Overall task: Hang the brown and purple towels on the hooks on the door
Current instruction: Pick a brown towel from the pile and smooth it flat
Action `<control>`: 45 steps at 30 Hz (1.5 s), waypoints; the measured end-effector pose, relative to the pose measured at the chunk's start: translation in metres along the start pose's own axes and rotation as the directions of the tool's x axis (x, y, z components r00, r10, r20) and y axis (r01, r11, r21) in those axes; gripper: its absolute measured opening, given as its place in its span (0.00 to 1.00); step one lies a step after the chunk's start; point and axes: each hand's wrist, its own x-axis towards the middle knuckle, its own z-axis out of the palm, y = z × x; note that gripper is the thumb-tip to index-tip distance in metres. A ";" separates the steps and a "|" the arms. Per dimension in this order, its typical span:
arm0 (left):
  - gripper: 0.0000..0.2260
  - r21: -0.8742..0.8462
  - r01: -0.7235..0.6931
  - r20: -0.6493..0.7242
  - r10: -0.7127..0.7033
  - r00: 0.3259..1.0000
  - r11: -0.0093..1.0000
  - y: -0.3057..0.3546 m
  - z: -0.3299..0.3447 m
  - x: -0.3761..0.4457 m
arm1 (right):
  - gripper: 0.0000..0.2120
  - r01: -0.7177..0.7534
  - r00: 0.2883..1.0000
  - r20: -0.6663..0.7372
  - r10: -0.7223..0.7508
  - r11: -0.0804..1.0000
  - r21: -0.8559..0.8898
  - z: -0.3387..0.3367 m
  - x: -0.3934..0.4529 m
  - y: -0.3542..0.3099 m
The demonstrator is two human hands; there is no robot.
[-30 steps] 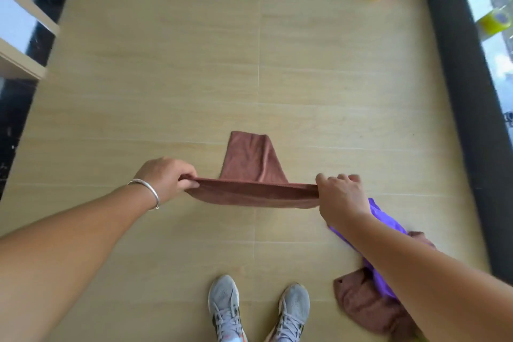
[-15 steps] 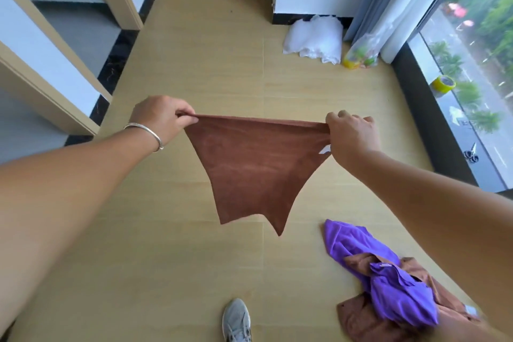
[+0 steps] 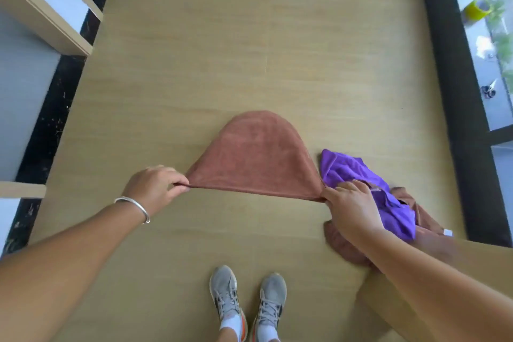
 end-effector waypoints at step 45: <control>0.33 0.354 -0.359 0.122 0.338 0.933 0.863 -0.134 0.565 0.184 | 0.34 0.171 0.984 0.032 -0.173 0.984 0.039 0.547 0.180 -0.037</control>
